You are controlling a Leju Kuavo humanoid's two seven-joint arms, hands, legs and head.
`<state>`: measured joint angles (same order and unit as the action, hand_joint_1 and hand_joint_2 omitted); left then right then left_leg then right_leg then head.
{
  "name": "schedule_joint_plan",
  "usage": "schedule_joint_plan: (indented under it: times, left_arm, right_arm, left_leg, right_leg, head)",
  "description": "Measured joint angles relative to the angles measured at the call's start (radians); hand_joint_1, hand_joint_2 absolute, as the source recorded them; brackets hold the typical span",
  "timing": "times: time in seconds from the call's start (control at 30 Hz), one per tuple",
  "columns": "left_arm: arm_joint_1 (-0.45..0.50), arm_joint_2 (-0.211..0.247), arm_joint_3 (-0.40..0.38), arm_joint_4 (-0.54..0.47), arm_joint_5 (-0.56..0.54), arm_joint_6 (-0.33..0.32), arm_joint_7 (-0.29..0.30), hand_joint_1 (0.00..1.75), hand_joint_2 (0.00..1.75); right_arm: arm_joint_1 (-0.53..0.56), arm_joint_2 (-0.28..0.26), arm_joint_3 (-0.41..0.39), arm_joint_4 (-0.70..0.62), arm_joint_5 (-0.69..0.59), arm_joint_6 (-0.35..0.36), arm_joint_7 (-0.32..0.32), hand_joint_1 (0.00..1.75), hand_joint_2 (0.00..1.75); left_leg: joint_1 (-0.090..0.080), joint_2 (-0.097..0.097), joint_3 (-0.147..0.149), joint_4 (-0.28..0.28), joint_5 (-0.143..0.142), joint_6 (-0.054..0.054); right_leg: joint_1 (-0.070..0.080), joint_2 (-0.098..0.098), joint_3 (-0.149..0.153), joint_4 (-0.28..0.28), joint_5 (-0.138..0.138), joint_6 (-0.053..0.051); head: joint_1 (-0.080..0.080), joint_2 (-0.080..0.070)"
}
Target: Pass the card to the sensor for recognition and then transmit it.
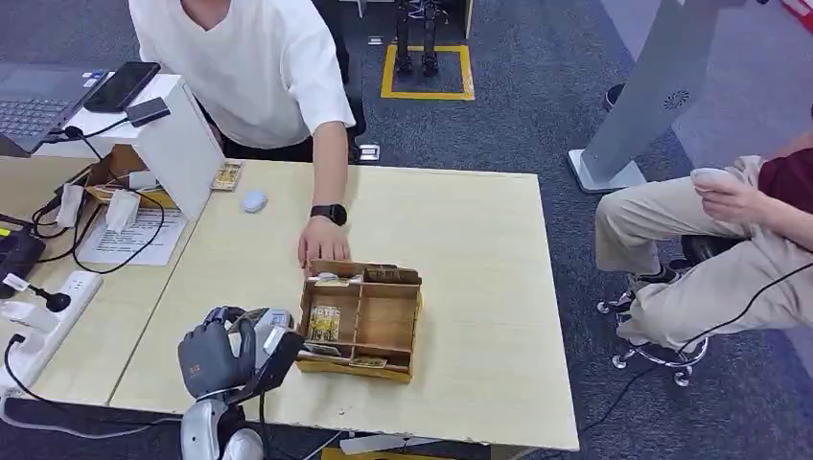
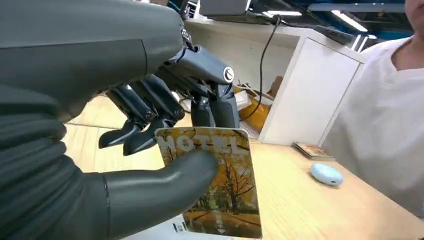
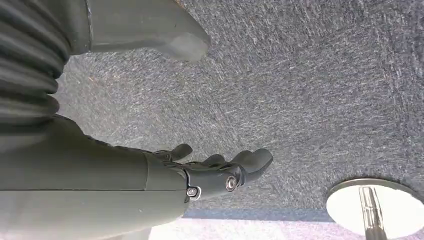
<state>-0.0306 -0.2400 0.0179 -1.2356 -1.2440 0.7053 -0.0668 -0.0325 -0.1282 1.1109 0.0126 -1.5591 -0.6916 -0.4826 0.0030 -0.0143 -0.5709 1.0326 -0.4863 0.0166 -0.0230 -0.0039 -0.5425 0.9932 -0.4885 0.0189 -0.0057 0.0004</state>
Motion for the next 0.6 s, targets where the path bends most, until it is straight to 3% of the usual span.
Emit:
schedule_joint_plan:
  times: [0.1, 0.2, 0.3, 0.43, 0.6]
  left_arm:
    - [0.005, -0.003, 0.0, -0.013, 0.027, 0.0, -0.031, 1.75, 1.75]
    - [0.007, -0.025, 0.001, -0.057, 0.113, 0.0, -0.16, 1.75, 1.75]
    - [0.003, -0.037, 0.001, -0.084, 0.152, 0.0, -0.224, 1.75, 1.75]
    - [-0.006, -0.04, 0.001, -0.103, 0.176, 0.0, -0.232, 1.75, 1.75]
    - [-0.061, -0.035, 0.001, -0.101, 0.207, -0.001, -0.18, 1.75, 1.75]
  right_arm:
    - [0.0, 0.0, 0.0, 0.0, 0.0, 0.0, 0.0, 0.0, 1.75]
    - [0.002, 0.0, 0.0, 0.0, -0.002, 0.0, -0.003, 0.0, 1.75]
    - [0.0, 0.0, 0.0, 0.0, -0.003, 0.0, -0.004, 0.0, 1.75]
    - [0.002, 0.0, 0.002, 0.0, -0.005, 0.0, -0.004, 0.0, 1.75]
    - [-0.003, 0.0, 0.019, 0.0, 0.002, 0.0, -0.003, 0.0, 1.75]
  left_leg:
    - [0.0, 0.0, 0.0, 0.0, 0.0, 0.0]
    - [0.0, -0.001, -0.001, 0.0, 0.0, 0.0]
    - [0.0, 0.0, 0.0, 0.0, 0.0, 0.0]
    - [0.0, 0.0, 0.0, 0.0, 0.0, 0.0]
    - [0.0, 0.0, 0.0, 0.0, 0.001, 0.0]
  right_leg:
    - [0.0, 0.0, 0.0, 0.0, 0.0, 0.0]
    - [0.0, -0.001, -0.001, 0.0, 0.0, 0.0]
    - [0.0, 0.0, -0.001, 0.0, 0.0, 0.0]
    - [0.0, 0.0, -0.001, 0.0, 0.0, 0.0]
    - [0.0, 0.0, -0.001, 0.0, 0.0, 0.0]
  head:
    - [0.0, 0.0]
    - [0.0, 0.0]
    - [-0.001, 0.0]
    - [0.0, 0.0]
    - [0.0, 0.0]
